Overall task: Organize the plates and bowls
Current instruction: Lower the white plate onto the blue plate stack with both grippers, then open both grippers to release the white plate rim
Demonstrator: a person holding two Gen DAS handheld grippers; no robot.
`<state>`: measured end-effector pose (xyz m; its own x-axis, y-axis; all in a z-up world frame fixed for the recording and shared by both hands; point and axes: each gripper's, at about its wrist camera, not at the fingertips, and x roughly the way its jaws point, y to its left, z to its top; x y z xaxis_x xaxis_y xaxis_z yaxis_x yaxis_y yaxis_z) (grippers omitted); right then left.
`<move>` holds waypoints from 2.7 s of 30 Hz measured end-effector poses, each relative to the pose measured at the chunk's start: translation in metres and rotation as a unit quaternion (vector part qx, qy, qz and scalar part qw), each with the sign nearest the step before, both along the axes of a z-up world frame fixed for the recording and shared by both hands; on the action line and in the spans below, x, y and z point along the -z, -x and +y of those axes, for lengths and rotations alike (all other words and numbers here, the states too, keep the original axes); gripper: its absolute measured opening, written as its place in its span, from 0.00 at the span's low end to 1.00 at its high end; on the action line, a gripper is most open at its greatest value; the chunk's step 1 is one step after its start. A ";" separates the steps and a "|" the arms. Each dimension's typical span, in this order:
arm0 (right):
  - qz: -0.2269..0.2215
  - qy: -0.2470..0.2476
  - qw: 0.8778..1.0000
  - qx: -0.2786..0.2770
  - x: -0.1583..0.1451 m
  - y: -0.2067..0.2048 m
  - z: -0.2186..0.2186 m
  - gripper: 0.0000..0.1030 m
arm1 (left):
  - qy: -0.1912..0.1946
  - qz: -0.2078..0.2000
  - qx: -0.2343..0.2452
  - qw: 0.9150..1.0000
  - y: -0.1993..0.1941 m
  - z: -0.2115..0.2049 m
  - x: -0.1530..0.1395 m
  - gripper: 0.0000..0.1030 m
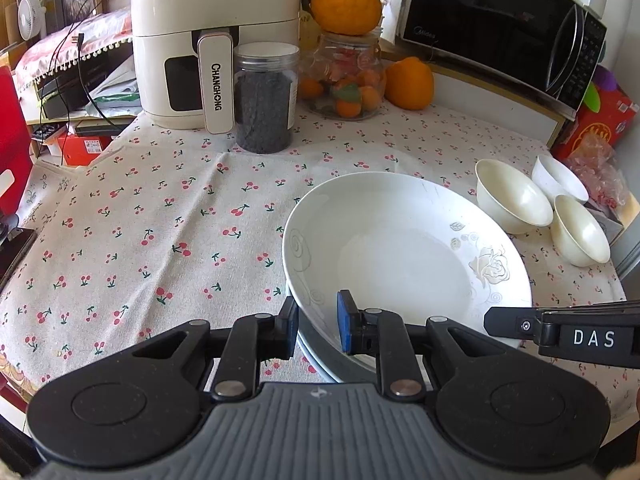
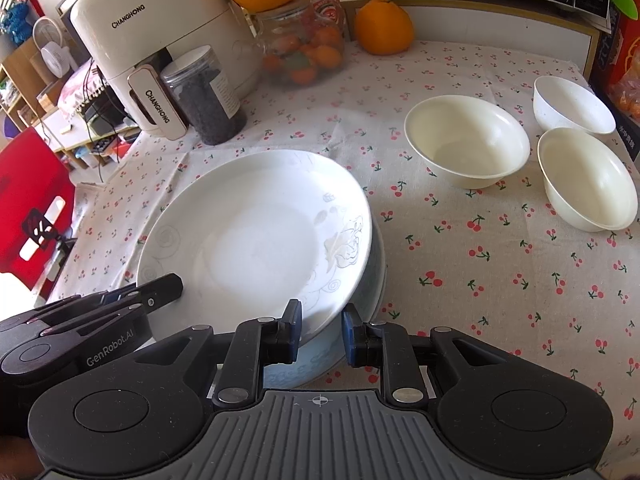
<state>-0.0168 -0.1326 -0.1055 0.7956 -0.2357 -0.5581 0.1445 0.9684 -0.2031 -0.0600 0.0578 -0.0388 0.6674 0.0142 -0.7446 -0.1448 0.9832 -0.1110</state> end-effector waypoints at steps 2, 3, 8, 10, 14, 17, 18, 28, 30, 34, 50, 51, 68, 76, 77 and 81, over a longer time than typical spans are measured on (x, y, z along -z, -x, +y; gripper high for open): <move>0.001 -0.001 1.000 0.000 0.000 0.000 -0.001 0.20 | -0.002 -0.001 0.001 1.000 0.000 0.000 0.000 0.17; 0.001 0.000 1.000 0.000 0.000 -0.001 -0.001 0.21 | -0.003 -0.001 0.001 1.000 0.000 0.000 0.000 0.17; 0.001 0.002 1.000 0.000 0.001 -0.002 0.000 0.22 | -0.005 -0.002 0.002 1.000 0.000 0.000 0.000 0.17; 0.000 0.003 1.000 -0.001 0.001 -0.002 -0.001 0.22 | -0.006 -0.003 0.003 1.000 0.000 0.000 0.001 0.17; 0.000 0.003 1.000 -0.001 0.001 -0.002 -0.001 0.23 | -0.008 -0.004 0.003 1.000 0.000 -0.001 0.001 0.17; 0.000 0.004 1.000 -0.001 0.001 -0.002 -0.001 0.23 | -0.008 -0.004 0.003 1.000 0.000 -0.001 0.001 0.17; 0.000 0.003 1.000 -0.001 0.001 -0.002 -0.001 0.23 | -0.009 -0.004 0.003 1.000 0.000 -0.001 0.001 0.18; 0.001 0.007 1.000 -0.002 0.001 -0.004 -0.001 0.22 | -0.001 -0.002 -0.001 1.000 -0.001 0.002 0.002 0.19; 0.001 0.011 1.000 -0.002 0.002 -0.004 0.000 0.22 | 0.005 0.006 -0.003 1.000 -0.003 0.004 0.004 0.22; -0.001 0.009 1.000 0.000 0.002 -0.005 -0.001 0.21 | 0.010 0.007 -0.004 1.000 -0.004 0.005 0.005 0.22; -0.002 0.005 1.000 0.000 0.001 -0.004 -0.003 0.21 | 0.027 0.016 -0.007 0.999 -0.006 0.007 0.007 0.25; -0.002 0.004 1.000 0.000 0.001 -0.004 -0.003 0.21 | 0.027 0.016 -0.007 0.999 -0.007 0.007 0.007 0.25; -0.011 0.031 0.999 0.003 -0.001 -0.002 0.004 0.22 | 0.024 0.016 -0.006 1.000 -0.007 0.007 0.007 0.25; -0.030 0.061 0.998 0.007 -0.004 0.002 0.007 0.38 | 0.024 0.018 -0.006 1.000 -0.007 0.006 0.008 0.25; -0.030 0.060 0.998 0.003 -0.004 0.002 0.007 0.38 | 0.023 0.018 -0.007 1.000 -0.007 0.006 0.008 0.25; -0.028 0.064 0.998 -0.001 -0.004 0.002 0.008 0.39 | 0.024 0.019 -0.007 1.000 -0.008 0.007 0.008 0.25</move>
